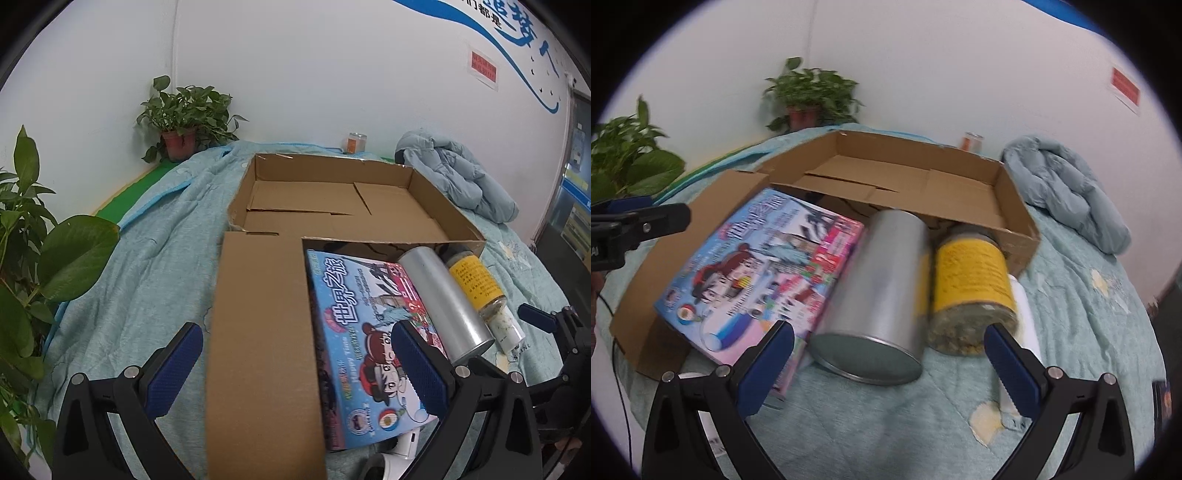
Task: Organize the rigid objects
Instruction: 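Move the right tool toward the cardboard box flap beside the game box, then grasp the cardboard box flap with the left tool and lift it out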
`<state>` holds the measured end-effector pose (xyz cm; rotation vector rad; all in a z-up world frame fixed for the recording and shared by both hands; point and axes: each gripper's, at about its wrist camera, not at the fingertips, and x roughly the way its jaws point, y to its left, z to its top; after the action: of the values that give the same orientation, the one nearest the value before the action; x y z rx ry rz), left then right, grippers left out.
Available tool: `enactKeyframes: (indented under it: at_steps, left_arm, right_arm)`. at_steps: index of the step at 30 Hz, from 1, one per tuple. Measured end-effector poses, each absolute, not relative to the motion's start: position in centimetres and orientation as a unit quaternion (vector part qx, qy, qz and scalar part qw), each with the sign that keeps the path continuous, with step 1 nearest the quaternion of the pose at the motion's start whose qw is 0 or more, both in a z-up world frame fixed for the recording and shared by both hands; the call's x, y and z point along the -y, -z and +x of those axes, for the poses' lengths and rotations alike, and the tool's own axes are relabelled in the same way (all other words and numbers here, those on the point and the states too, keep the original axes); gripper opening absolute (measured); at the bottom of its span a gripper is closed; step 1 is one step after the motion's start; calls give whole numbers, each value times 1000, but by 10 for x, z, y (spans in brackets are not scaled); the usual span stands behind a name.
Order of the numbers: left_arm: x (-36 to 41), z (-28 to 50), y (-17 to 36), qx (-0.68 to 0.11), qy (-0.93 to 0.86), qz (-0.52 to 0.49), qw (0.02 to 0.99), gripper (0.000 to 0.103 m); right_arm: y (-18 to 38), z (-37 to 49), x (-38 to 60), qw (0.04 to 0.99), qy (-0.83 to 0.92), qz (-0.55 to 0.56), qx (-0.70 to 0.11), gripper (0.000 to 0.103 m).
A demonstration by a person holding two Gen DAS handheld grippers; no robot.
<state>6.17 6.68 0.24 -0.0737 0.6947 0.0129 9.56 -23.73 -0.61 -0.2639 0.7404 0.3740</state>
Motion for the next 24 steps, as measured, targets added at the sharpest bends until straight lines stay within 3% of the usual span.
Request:
enactKeyframes:
  at_steps: [10, 24]
  left_arm:
    - [-128, 58, 13, -372, 3, -87, 924, 103]
    - [-167, 56, 70, -447, 154, -240, 848, 97]
  right_arm:
    - [-35, 104, 190, 899, -283, -86, -323, 102]
    - [1, 49, 143, 806, -389, -44, -444, 101]
